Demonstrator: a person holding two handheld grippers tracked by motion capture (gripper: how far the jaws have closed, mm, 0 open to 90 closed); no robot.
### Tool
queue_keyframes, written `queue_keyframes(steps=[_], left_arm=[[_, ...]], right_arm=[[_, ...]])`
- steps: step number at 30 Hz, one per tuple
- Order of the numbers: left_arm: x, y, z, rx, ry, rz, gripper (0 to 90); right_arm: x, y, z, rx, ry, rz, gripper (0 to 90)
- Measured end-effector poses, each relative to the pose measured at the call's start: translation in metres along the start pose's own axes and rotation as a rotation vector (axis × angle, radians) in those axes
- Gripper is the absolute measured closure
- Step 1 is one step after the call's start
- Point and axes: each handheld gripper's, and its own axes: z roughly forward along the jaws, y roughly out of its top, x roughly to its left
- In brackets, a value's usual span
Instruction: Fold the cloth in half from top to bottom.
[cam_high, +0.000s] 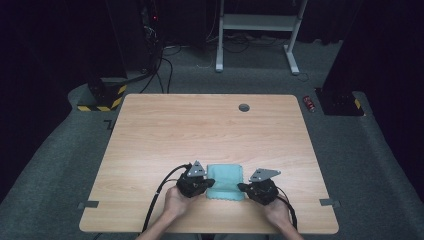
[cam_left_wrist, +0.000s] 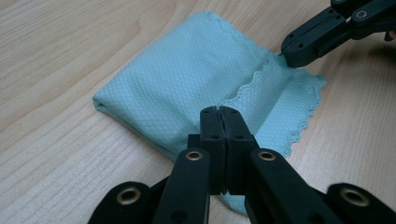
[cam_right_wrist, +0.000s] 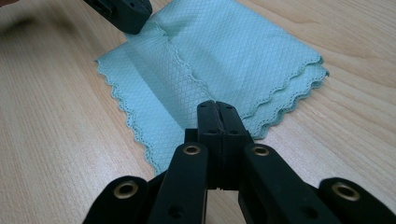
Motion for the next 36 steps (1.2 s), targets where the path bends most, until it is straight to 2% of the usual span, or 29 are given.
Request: queue_keyframes(steps=[16, 32, 36], left_arm=[[-0.0056, -0.0059, 0.0006, 0.012, -0.019, -0.010, 88.8], [-0.0087, -0.0086, 0.0017, 0.025, -0.026, 0.004, 88.2], [-0.0084, -0.0089, 0.0014, 0.026, -0.031, -0.001, 87.7]], right_arm=[[-0.0005, -0.0033, -0.0005, 0.005, 0.023, 0.001, 89.9], [-0.0011, -0.0066, -0.0020, 0.012, 0.039, 0.012, 89.3], [-0.0018, -0.0077, -0.0022, 0.017, 0.044, 0.011, 86.6]])
